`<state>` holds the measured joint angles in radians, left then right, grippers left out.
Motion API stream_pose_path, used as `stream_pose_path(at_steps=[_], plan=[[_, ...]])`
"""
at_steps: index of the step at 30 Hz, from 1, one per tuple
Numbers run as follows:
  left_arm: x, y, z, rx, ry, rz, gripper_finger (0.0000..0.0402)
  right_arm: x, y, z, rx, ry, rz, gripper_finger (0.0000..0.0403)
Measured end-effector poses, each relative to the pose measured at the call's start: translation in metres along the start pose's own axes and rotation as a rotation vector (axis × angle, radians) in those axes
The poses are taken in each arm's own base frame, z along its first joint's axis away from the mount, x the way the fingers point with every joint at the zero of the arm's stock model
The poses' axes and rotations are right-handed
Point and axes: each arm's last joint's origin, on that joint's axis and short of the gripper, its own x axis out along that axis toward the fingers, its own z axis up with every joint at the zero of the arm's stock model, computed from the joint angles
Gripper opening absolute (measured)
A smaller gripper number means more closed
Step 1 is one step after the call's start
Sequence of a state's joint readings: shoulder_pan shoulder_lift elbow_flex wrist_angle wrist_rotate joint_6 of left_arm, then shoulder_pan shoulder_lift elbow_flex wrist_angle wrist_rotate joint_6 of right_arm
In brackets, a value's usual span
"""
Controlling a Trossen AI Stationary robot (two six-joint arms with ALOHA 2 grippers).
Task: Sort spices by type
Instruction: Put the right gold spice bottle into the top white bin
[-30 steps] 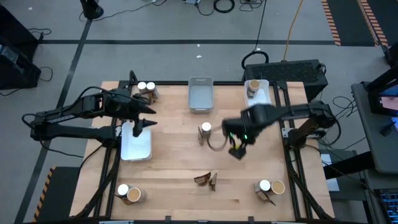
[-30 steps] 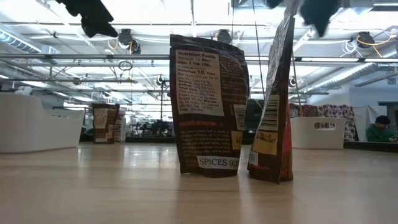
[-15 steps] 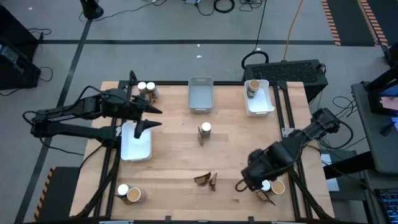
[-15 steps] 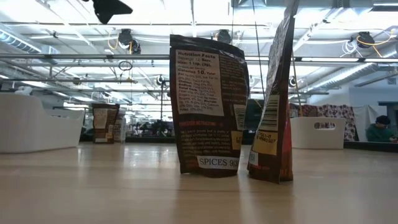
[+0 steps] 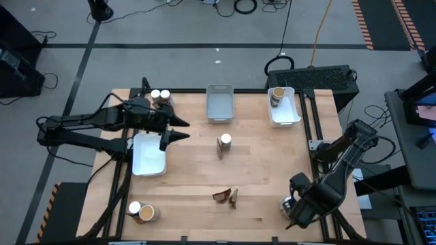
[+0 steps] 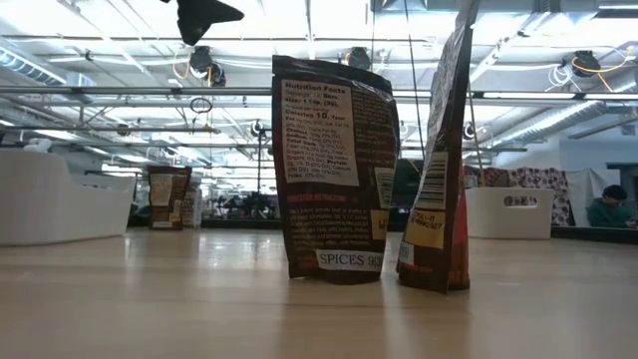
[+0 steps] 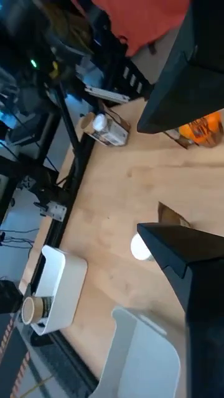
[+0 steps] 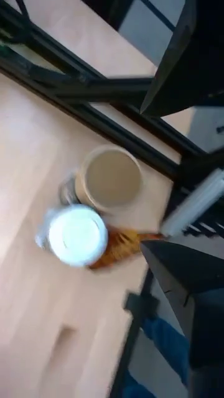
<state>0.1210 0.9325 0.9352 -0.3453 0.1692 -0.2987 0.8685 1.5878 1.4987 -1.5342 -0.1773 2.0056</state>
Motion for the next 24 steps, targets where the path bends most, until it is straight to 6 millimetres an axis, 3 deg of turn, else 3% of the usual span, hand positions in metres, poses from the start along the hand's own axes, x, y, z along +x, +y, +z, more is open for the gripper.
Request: stream_pose_path(at_steps=[9,15,24], plan=[[0.0,-0.012,0.002,-0.098,-0.028,-0.071,0.0252,0.041,-0.034,0.004,-0.048,0.008,0.142,0.0322],[0.0,-0.019,-0.001,-0.128,-0.016,-0.091,0.0252,0.058,-0.036,0.008,-0.159,0.016,0.167,0.0322],[0.001,-0.023,-0.002,-0.121,-0.04,-0.032,0.0252,0.064,-0.032,0.008,-0.198,0.028,0.2,0.0322]])
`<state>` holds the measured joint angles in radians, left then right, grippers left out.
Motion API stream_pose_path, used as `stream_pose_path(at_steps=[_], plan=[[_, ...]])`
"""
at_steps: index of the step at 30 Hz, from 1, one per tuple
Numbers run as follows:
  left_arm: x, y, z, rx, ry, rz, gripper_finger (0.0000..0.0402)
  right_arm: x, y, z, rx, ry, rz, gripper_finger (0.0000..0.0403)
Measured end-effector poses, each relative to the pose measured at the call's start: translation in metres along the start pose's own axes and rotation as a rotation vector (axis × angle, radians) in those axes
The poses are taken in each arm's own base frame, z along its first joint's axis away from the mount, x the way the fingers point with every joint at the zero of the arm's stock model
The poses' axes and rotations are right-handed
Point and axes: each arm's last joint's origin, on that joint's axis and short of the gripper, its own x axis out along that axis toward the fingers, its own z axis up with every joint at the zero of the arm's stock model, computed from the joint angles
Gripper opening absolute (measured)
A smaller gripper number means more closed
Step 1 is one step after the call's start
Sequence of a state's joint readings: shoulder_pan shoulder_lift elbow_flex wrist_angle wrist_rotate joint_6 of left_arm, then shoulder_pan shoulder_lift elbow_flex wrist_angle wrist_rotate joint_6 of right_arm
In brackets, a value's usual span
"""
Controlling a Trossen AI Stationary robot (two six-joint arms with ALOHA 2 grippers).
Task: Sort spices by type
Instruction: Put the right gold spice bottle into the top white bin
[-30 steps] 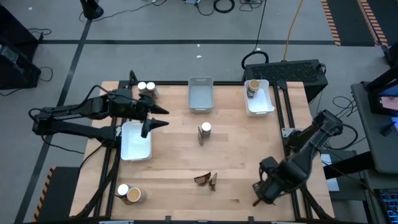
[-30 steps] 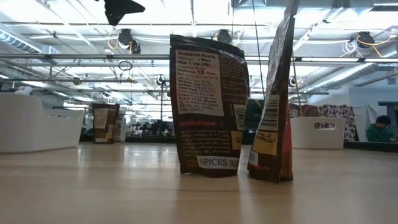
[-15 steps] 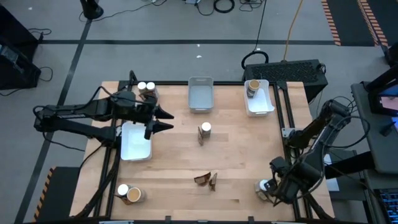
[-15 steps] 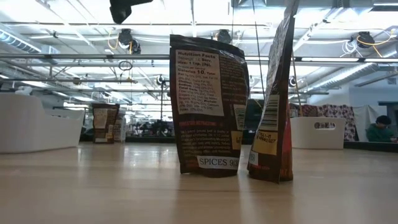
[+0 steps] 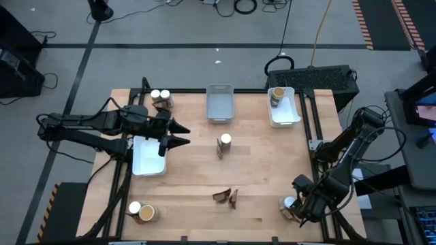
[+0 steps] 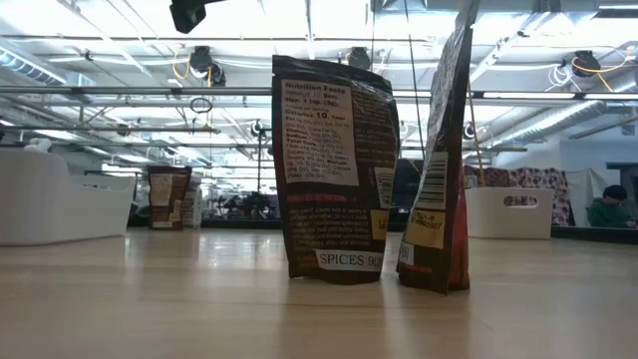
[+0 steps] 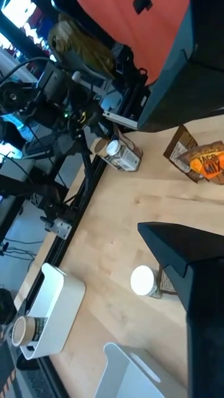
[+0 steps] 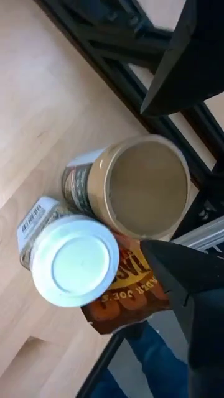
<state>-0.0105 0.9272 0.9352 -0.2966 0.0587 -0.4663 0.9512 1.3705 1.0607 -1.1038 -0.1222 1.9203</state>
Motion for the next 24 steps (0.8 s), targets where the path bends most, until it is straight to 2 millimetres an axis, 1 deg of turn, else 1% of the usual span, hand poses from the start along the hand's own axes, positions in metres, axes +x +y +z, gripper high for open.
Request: stream_pose_path(at_steps=[4,11,20,24], plan=[[0.0,0.0,0.0,0.001,-0.005,0.011,0.0252,0.007,0.001,0.0,0.003,0.011,0.026,0.0322],[0.0,0.001,0.0,0.028,-0.017,0.035,0.0252,0.014,-0.001,0.002,0.057,0.004,-0.005,0.0322],[0.0,0.002,-0.001,0.063,-0.004,0.055,0.0252,0.032,0.008,0.0,0.066,0.015,-0.058,0.0321],[0.0,0.004,-0.003,0.086,0.01,0.081,0.0252,0.036,0.012,-0.002,0.064,0.046,-0.058,0.0307]])
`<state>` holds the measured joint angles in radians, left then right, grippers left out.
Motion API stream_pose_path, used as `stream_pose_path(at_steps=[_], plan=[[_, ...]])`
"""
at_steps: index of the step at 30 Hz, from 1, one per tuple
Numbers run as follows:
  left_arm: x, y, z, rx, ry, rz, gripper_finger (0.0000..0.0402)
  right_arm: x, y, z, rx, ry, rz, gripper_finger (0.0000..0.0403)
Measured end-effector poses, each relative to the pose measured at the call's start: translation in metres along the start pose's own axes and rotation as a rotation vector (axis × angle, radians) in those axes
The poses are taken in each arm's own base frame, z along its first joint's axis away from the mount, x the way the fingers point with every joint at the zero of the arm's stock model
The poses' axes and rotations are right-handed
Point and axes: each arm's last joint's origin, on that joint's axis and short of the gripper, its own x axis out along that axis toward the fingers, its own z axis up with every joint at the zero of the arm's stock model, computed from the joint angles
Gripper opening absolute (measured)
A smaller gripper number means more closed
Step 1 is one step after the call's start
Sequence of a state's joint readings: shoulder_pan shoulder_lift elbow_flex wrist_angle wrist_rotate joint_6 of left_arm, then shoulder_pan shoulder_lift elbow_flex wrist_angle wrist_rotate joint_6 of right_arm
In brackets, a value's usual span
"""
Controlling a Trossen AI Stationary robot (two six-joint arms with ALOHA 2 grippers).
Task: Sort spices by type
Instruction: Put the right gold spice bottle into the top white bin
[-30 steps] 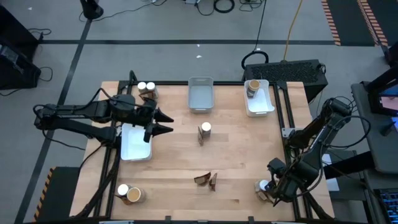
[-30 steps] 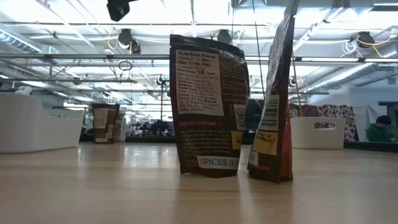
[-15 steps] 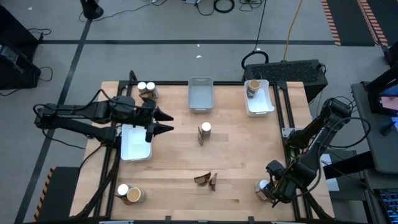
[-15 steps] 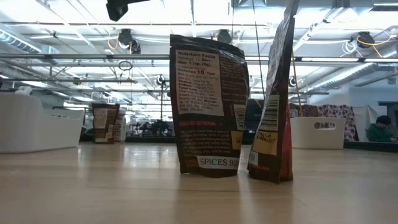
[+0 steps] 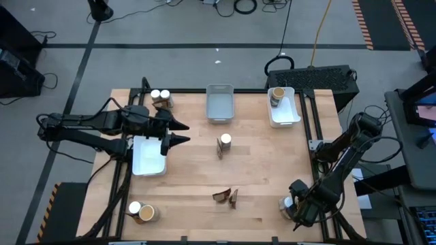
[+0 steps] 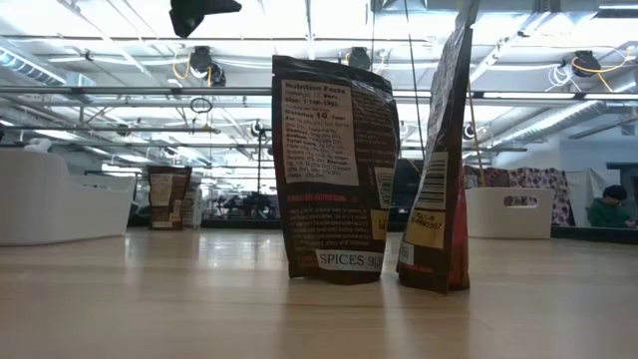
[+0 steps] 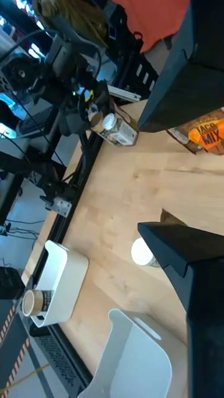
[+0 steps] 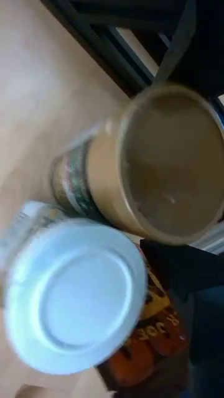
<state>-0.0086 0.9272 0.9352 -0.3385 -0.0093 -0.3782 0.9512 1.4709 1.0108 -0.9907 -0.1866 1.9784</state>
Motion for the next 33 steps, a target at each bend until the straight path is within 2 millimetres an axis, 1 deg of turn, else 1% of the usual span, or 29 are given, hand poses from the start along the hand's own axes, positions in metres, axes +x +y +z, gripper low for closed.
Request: stream_pose_path(at_steps=[9,15,19,25,29,33], plan=[[0.0,0.002,0.0,0.027,-0.008,0.033,0.0252,0.0,0.002,-0.001,-0.004,0.012,0.016,0.0247],[0.0,0.003,0.0,0.051,-0.006,0.049,0.0252,-0.005,0.0,-0.001,-0.009,0.016,0.037,0.0249],[0.0,0.004,0.0,0.054,-0.009,0.058,0.0252,-0.014,-0.008,0.001,-0.003,0.011,0.033,0.0252],[0.0,0.005,0.001,0.066,-0.012,0.068,0.0252,-0.033,-0.028,0.006,0.052,-0.003,0.006,0.0249],[0.0,0.006,0.001,0.068,-0.012,0.07,0.0252,-0.046,-0.044,0.013,0.106,-0.024,-0.019,0.0249],[0.0,0.006,0.001,0.073,-0.012,0.07,0.0252,-0.058,-0.051,0.024,0.122,-0.116,0.045,0.0248]])
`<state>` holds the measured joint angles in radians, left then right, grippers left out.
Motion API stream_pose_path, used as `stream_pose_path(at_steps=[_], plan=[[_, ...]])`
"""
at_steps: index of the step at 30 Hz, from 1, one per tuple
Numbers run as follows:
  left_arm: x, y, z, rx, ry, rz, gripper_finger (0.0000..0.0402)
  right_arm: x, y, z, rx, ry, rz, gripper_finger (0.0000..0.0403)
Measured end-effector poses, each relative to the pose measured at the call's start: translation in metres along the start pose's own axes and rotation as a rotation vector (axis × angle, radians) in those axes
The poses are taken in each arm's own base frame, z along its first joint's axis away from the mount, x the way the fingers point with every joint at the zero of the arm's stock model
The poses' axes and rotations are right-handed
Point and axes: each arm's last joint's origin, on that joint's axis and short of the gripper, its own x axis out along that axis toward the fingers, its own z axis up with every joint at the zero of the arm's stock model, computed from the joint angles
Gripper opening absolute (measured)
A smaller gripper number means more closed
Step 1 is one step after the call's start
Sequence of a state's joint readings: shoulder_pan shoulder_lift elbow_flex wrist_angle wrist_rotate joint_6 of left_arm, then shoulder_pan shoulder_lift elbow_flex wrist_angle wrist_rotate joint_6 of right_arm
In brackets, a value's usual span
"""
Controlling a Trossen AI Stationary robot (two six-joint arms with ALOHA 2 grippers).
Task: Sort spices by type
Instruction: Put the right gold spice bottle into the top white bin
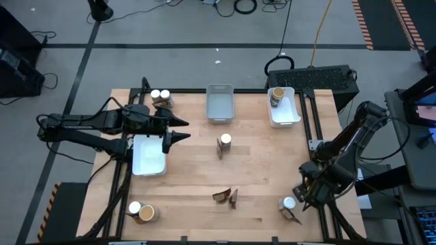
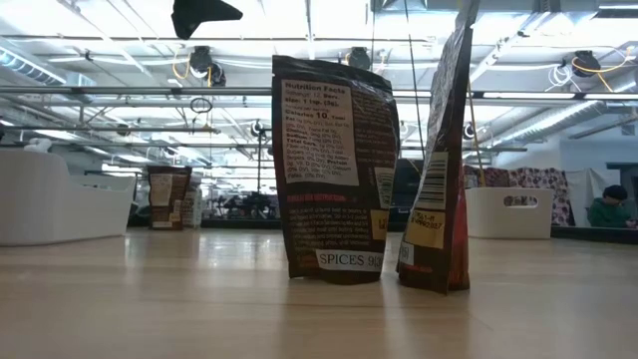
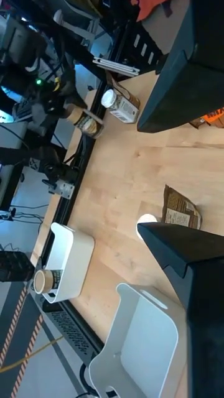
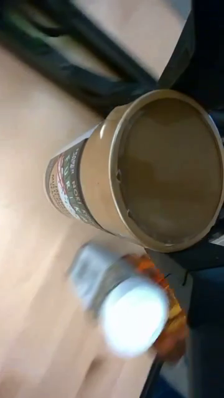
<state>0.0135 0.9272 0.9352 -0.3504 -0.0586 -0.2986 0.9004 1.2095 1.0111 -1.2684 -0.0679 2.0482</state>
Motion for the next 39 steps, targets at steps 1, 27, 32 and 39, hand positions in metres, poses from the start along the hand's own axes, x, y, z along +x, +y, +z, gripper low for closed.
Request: stream_pose_path(at_steps=[1,27,32,39], plan=[[0.0,0.0,0.0,0.0,0.0,0.0,0.0252,-0.002,0.0,0.004,-0.005,-0.026,0.022,0.0248],[0.0,-0.001,-0.001,0.073,0.017,-0.048,0.0252,-0.048,0.01,0.127,-0.318,-0.388,0.162,0.0252],[0.0,-0.003,-0.001,0.106,0.035,-0.125,0.0252,-0.078,0.006,0.149,-0.353,-0.481,0.189,0.0252],[0.0,-0.004,-0.001,0.161,0.024,-0.125,0.0252,-0.138,-0.008,0.173,-0.465,-0.724,0.156,0.0252]])
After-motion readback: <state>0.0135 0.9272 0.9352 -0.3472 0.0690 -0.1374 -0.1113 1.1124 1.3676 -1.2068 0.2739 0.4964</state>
